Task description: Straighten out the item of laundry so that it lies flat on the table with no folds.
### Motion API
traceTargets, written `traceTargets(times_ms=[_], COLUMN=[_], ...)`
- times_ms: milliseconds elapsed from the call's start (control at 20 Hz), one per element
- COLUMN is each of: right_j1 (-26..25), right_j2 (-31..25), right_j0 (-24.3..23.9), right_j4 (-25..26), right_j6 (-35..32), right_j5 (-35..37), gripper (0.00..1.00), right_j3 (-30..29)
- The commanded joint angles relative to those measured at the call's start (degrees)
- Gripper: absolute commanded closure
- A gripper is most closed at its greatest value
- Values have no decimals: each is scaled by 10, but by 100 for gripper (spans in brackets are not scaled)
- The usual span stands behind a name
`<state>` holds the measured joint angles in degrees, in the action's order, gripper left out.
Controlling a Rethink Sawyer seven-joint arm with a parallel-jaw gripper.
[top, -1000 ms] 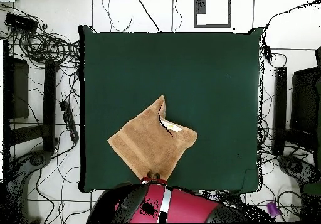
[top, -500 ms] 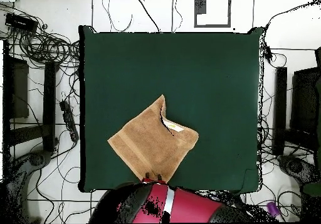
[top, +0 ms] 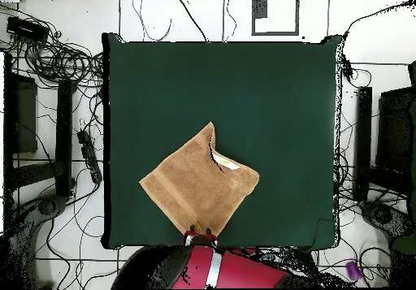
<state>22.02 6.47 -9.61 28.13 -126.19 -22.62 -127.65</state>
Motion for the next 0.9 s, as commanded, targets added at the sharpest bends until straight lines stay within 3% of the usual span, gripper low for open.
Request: traceTargets(times_ms=[50, 350, 750, 900], right_j1=[73, 109, 286, 320], right_j2=[-48, -76, -149, -167], right_j0=[31, 23, -3, -7], right_j4=[-67, -68, -107, -127], right_j6=[-7, -23, 7, 23], right_j5=[173, 231, 406, 466], gripper=[0, 0, 0, 0], right_j3=[123, 134, 89, 98])
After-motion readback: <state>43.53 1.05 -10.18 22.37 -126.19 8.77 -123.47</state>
